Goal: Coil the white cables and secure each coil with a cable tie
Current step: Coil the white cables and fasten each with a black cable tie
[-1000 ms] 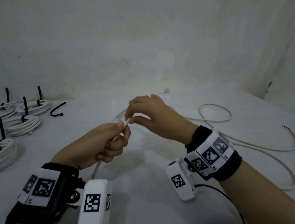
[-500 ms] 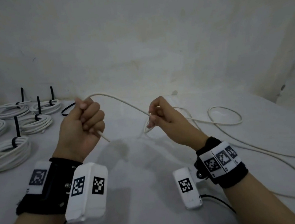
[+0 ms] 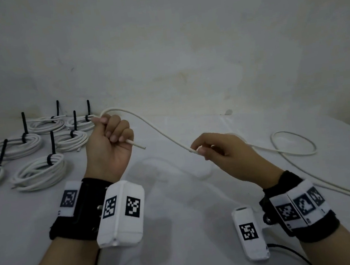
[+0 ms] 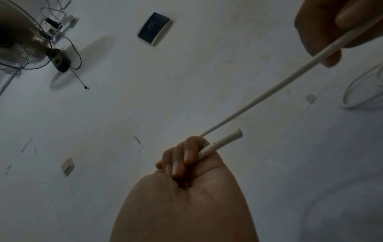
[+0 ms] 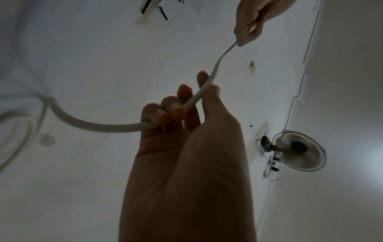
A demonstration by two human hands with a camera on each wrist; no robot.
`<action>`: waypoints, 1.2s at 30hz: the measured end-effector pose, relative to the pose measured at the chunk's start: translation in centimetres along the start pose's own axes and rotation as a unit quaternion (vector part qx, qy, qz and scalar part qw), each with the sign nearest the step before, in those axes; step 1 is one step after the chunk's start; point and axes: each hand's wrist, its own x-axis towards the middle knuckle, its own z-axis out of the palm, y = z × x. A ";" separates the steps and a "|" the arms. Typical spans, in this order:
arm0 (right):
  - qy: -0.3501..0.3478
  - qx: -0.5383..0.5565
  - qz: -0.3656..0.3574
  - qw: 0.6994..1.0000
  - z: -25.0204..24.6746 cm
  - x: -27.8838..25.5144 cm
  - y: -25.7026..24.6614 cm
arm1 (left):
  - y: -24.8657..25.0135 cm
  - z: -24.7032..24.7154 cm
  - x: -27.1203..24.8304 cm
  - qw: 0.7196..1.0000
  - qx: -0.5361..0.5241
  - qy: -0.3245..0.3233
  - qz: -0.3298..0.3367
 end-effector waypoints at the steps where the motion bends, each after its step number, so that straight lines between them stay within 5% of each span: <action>1: -0.013 -0.043 -0.023 0.999 0.1 0.0 -0.3 | -0.1 0.1 -0.1 1.000 0.006 0.005 0.002; 7: -0.115 -0.086 -0.073 0.987 0.6 -0.4 -2.6 | -2.5 1.5 -0.8 0.988 0.149 0.035 -0.022; 12: -0.124 -0.003 -0.090 0.988 0.7 -0.3 -4.1 | -4.3 1.4 -2.0 0.933 0.349 -0.004 -0.092; 21: 0.155 0.034 -0.059 0.986 0.2 0.4 -2.1 | -6.3 2.1 -4.0 0.841 0.498 -0.098 -0.184; 30: 0.115 0.069 0.068 0.989 0.9 0.6 -0.8 | -7.4 2.0 -3.9 0.873 0.448 -0.049 -0.187; 33: 0.077 0.192 0.108 0.972 1.2 0.2 -0.8 | -7.3 1.8 -3.8 0.859 0.468 -0.034 -0.203; 36: 0.013 0.348 0.150 0.925 1.6 -0.3 -1.2 | -7.0 1.7 -3.8 0.861 0.452 -0.028 -0.233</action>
